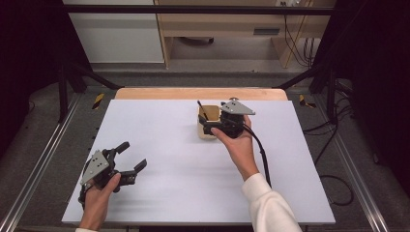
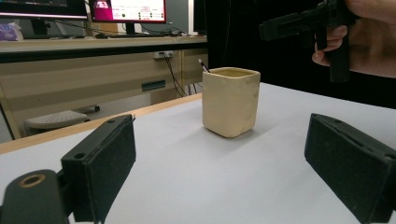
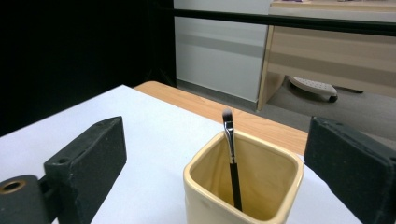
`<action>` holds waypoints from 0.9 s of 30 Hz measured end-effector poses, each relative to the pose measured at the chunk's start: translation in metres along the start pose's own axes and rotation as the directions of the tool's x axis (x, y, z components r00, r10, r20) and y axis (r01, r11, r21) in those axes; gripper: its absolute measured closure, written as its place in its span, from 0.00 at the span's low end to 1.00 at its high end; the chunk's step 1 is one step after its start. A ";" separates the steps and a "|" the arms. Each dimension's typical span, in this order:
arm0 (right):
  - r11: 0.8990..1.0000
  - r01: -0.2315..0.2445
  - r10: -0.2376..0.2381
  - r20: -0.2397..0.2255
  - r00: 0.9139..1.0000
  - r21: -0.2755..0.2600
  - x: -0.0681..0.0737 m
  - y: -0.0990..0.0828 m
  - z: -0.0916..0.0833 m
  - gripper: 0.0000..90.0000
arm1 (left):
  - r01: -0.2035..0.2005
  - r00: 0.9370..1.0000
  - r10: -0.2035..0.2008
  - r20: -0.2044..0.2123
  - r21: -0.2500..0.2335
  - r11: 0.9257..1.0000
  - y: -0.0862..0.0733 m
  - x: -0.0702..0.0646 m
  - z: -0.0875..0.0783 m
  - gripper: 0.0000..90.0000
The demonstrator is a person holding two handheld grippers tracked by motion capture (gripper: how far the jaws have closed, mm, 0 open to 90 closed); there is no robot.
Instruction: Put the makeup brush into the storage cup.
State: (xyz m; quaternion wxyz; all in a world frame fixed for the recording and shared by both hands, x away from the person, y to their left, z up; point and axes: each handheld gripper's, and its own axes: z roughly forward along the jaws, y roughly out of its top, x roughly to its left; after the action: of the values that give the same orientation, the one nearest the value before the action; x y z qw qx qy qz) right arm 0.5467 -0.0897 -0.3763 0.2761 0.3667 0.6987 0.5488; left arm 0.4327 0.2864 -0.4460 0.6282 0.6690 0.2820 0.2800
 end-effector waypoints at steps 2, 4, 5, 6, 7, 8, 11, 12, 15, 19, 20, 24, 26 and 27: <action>1.000 -0.005 0.005 0.003 1.000 -0.003 0.001 -0.002 -0.002 0.06 | 0.000 1.000 0.000 0.000 0.000 1.000 0.000 0.000 0.000 0.10; 1.000 -0.002 0.002 0.007 1.000 -0.016 0.001 -0.005 -0.004 0.06 | 0.002 1.000 -0.002 0.000 0.000 1.000 0.000 0.001 0.000 0.10; 1.000 0.000 0.000 0.007 1.000 -0.006 0.001 -0.006 -0.005 0.06 | 0.001 1.000 -0.001 0.000 0.001 1.000 0.000 0.001 0.000 0.10; 1.000 0.006 -0.006 0.009 1.000 0.005 0.001 -0.007 -0.005 0.06 | 0.001 1.000 -0.001 0.000 0.001 1.000 0.000 0.001 0.000 0.10; 1.000 0.002 -0.002 0.013 1.000 0.011 0.002 -0.007 -0.006 0.06 | 0.001 1.000 -0.001 0.001 -0.001 1.000 0.000 0.000 -0.001 0.10; 1.000 0.010 -0.010 0.014 1.000 0.005 0.001 -0.009 -0.008 0.06 | 0.000 1.000 0.000 0.001 0.000 1.000 0.000 0.000 -0.001 0.10; 1.000 -0.001 0.001 0.012 1.000 0.002 0.001 -0.011 -0.011 0.06 | 0.001 1.000 -0.001 0.001 0.001 1.000 0.000 0.001 -0.001 0.10; 1.000 0.003 -0.003 0.010 1.000 0.003 0.000 -0.012 -0.012 0.06 | 0.002 1.000 -0.002 0.001 0.000 1.000 0.000 0.001 -0.001 0.10; 1.000 -0.004 0.004 0.008 1.000 0.005 0.000 -0.013 -0.016 0.06 | 0.002 1.000 -0.002 0.001 0.001 1.000 0.000 0.001 -0.001 0.10; 1.000 0.000 0.000 0.005 1.000 0.004 0.000 -0.017 -0.022 0.06 | 0.001 1.000 -0.001 0.001 0.001 1.000 0.000 0.001 -0.001 0.09; 1.000 -0.004 0.004 0.005 1.000 0.001 0.001 -0.018 -0.023 0.06 | 0.001 1.000 -0.001 0.001 0.001 1.000 0.000 0.001 -0.001 0.09; 1.000 -0.001 0.001 0.000 1.000 -0.001 0.001 -0.022 -0.027 0.06 | 0.000 1.000 0.000 0.001 0.001 1.000 0.000 0.001 -0.001 0.09; 1.000 -0.001 0.001 0.001 1.000 -0.008 0.002 -0.024 -0.028 0.06 | -0.002 1.000 0.002 0.002 0.003 1.000 0.000 0.001 -0.001 0.09; 1.000 -0.004 0.004 0.000 1.000 -0.008 0.002 -0.025 -0.030 0.06 | -0.003 1.000 0.003 0.001 0.003 1.000 0.000 0.001 -0.001 0.09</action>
State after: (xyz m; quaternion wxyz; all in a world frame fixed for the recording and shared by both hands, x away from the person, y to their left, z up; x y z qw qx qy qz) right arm 0.5170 -0.1076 -0.3929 0.2766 0.3669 0.6957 0.5521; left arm 0.4324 0.2877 -0.4463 0.6270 0.6705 0.2811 0.2799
